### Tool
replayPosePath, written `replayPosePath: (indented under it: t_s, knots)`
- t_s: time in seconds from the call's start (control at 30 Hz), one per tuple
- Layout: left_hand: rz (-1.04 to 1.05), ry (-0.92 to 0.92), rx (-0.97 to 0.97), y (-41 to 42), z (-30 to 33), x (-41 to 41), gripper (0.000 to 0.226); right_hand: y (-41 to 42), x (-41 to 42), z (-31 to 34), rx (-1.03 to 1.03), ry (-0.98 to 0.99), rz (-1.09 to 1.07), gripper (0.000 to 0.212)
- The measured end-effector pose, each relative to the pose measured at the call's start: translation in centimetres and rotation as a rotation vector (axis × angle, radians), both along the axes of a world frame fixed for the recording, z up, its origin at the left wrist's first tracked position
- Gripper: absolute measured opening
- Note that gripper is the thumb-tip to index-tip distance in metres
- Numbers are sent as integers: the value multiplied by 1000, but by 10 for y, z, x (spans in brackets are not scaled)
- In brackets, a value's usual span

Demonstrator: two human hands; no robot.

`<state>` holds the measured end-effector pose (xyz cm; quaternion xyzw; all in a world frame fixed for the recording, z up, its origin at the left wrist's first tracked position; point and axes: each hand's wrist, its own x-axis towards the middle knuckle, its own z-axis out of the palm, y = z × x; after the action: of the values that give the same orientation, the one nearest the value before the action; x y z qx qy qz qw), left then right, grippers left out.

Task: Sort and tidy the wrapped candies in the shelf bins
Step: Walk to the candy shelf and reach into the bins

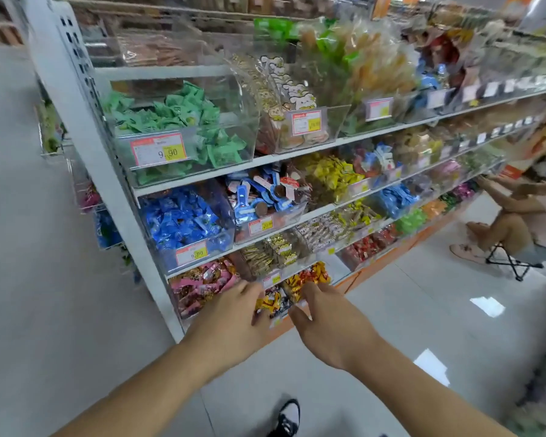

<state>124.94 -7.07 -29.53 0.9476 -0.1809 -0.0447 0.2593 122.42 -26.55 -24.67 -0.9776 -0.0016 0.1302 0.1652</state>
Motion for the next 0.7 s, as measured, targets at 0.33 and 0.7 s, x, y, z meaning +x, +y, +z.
replayPosePath:
  t_s: [0.33,0.7]
  knots:
    - [194,61,7,-48,-42,91,25,-52,151,-56,38,116,354,25]
    - [334,132,-129,-70,-109,112,21,-84,196,-126,-2,156,509,37]
